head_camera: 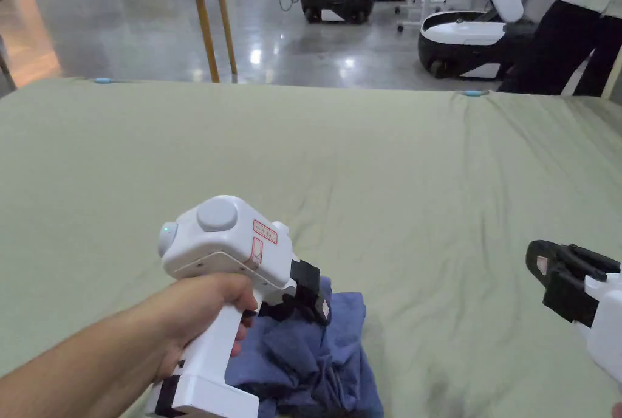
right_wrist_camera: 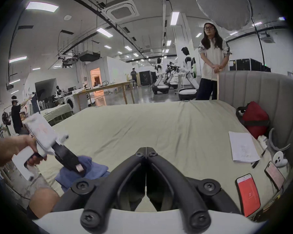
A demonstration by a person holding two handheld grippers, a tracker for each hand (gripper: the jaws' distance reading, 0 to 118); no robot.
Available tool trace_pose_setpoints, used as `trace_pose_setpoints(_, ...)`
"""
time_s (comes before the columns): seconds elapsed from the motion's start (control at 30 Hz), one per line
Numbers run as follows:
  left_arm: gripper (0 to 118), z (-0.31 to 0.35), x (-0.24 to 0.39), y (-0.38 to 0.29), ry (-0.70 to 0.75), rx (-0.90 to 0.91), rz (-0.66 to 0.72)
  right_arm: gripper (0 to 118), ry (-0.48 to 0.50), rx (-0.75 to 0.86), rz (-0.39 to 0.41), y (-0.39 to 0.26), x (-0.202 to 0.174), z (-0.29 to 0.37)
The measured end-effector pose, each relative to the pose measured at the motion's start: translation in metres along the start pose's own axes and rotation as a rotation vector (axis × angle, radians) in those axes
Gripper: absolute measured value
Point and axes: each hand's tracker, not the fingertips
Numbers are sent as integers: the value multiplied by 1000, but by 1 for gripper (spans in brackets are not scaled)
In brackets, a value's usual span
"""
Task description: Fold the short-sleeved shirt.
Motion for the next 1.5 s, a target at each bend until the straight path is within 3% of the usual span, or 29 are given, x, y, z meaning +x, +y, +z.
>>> trace_pose_setpoints(0.27,14,-39,-5,-8,19,40,5,1,-11,6,0,0,6,-5)
trace_pose_setpoints(0.3,19,-35,-3,-8,15,41,1,1,-10,2,-1,-1,7,-6)
trace_pose_setpoints(0.33,31,-29,-2,-9,-20,37,-6,1,-9,-1,-5,-2,7,-7)
trace_pose_setpoints(0.37,67,-21,-1,-10,-79,35,-4,1,-8,-6,-6,-2,6,-9)
trace_pose_setpoints(0.4,93,-13,1,-14,-156,8,31,1,-5,-7,-6,-2,5,-10)
trace_pose_setpoints(0.43,110,-3,6,-15,-199,-5,25,1,-3,-7,-6,-2,4,-11)
trace_pose_setpoints(0.6,111,58,2,-21,-133,37,-91,1,2,7,26,10,-1,-16)
trace_pose_setpoints(0.73,107,85,-26,-23,-107,75,-76,1,-20,6,54,12,-2,-26)
trace_pose_setpoints(0.77,91,79,-32,-25,-58,36,-52,1,-26,-1,69,11,-3,-30)
trace_pose_setpoints(0.83,77,62,-31,-29,-42,12,-80,1,-32,-7,75,8,-5,-36)
trace_pose_setpoints(0.87,62,53,-27,-34,-45,26,-77,1,-35,-11,74,6,-5,-39)
trace_pose_setpoints(0.9,37,45,-24,-37,-56,25,-57,1,-38,-17,69,4,-5,-40)
trace_pose_setpoints(0.93,19,35,-18,-40,-121,23,-42,1,-37,-22,54,1,-4,-41)
trace_pose_setpoints(0.97,17,25,-11,-43,-170,20,-55,1,-31,-31,43,0,-4,-42)
trace_pose_setpoints(1.13,11,-24,2,-46,-145,-35,-35,1,-30,-37,35,-5,-2,-36)
trace_pose_setpoints(1.37,11,-59,9,-37,-185,-66,-43,1,-43,-45,23,-6,4,-32)
trace_pose_setpoints(1.43,11,-57,5,-38,-231,-47,-19,1,-42,-47,22,-7,5,-34)
trace_pose_setpoints(1.5,12,-34,4,-39,-277,13,-87,1,-32,-50,29,-8,3,-34)
